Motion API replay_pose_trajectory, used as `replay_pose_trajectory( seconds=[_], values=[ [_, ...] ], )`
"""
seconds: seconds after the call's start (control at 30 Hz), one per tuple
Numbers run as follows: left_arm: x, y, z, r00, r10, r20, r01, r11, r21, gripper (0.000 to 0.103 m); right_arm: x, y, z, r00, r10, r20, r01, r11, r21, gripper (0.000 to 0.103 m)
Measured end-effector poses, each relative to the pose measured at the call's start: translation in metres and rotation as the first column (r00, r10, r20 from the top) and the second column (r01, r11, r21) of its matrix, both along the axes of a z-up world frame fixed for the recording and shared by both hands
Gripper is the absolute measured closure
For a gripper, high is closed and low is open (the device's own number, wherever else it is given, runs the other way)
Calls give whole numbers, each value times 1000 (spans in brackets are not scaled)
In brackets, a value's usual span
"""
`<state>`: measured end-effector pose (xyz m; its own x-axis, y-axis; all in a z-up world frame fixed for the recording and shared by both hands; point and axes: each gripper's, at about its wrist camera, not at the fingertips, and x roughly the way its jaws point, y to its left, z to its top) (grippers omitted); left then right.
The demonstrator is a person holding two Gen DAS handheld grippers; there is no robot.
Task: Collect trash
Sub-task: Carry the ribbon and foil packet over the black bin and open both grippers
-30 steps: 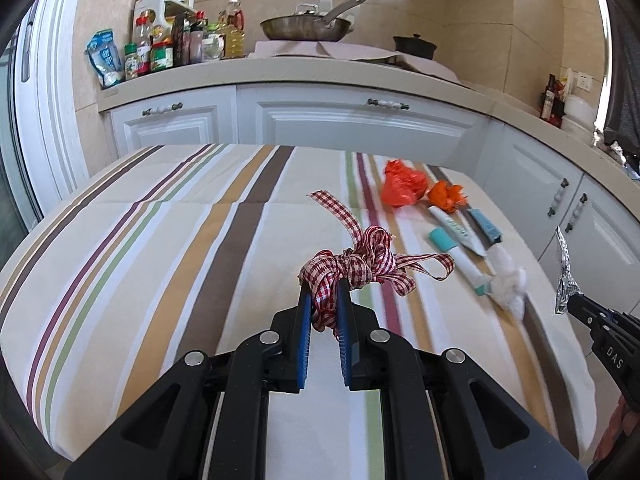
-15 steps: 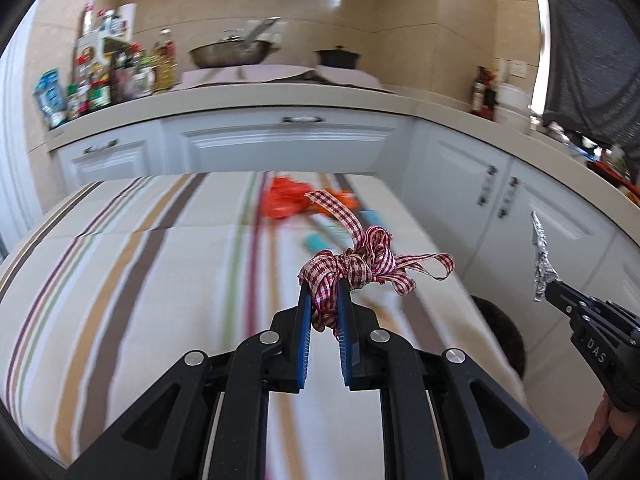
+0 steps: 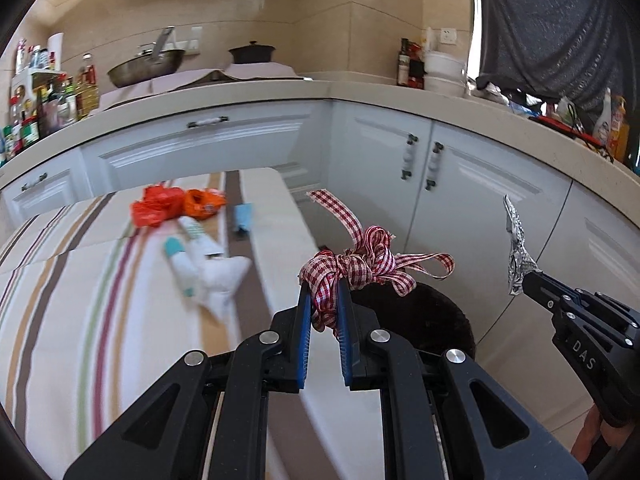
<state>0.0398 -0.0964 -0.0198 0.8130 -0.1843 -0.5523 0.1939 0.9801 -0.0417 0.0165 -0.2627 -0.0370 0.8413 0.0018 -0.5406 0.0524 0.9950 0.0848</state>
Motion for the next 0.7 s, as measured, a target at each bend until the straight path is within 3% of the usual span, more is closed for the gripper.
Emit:
replay_pose_trajectory(
  seconds=[0.7],
  values=[
    [40,-70,-22,998,-31,-53,34,998,55,87,36,-43,-33,999,-24,-35,25,999,43,98]
  ],
)
